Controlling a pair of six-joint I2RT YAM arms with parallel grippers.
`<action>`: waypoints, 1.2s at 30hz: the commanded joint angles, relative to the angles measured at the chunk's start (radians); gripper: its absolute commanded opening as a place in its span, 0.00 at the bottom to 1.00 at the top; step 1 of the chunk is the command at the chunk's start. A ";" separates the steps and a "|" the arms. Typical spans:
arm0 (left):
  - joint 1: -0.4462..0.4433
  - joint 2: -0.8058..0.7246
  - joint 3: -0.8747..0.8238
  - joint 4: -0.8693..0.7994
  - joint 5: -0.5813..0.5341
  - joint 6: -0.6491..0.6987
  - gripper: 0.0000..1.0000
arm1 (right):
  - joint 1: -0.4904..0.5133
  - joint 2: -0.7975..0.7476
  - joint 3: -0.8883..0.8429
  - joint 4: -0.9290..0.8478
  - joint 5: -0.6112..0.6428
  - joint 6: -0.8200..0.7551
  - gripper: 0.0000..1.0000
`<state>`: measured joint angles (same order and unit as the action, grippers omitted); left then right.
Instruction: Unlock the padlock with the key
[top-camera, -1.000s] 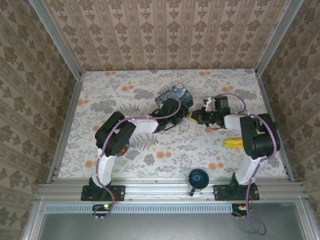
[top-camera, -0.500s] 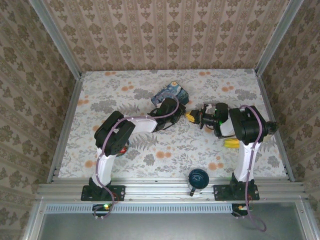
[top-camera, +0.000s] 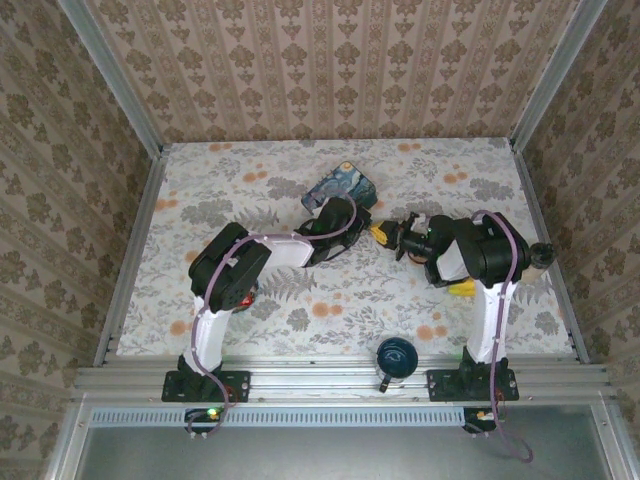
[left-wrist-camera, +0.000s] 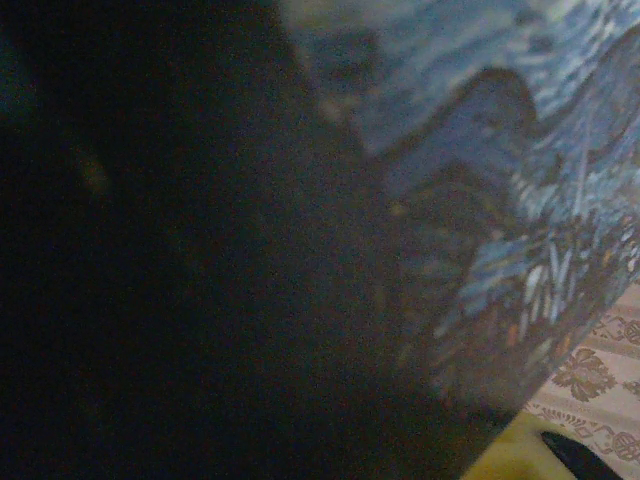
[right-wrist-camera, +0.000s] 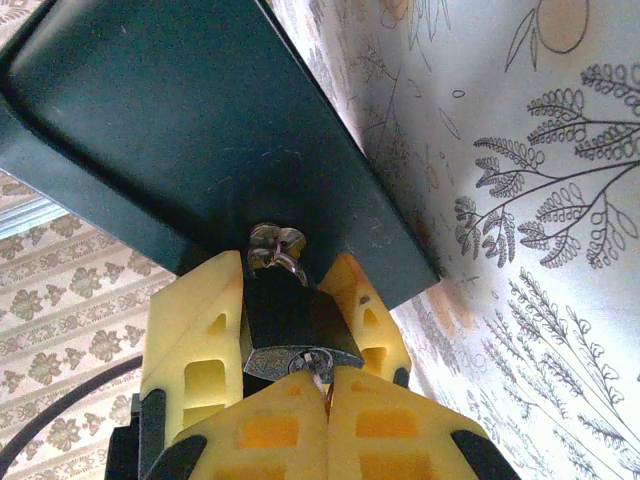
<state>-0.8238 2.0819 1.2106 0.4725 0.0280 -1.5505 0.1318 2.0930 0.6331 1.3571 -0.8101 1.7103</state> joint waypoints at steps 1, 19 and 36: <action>-0.123 0.024 -0.031 0.000 0.352 -0.145 0.29 | 0.034 0.042 -0.001 -0.050 0.186 0.035 0.00; -0.107 -0.054 -0.058 -0.010 0.325 -0.085 0.72 | 0.034 0.021 -0.042 -0.059 0.241 0.032 0.07; -0.045 -0.433 -0.088 -0.253 0.137 0.370 1.00 | 0.026 -0.211 -0.082 -0.352 0.272 -0.186 0.48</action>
<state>-0.8814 1.7206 1.1130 0.3286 0.2443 -1.3727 0.1600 1.9678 0.5659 1.1576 -0.5743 1.6306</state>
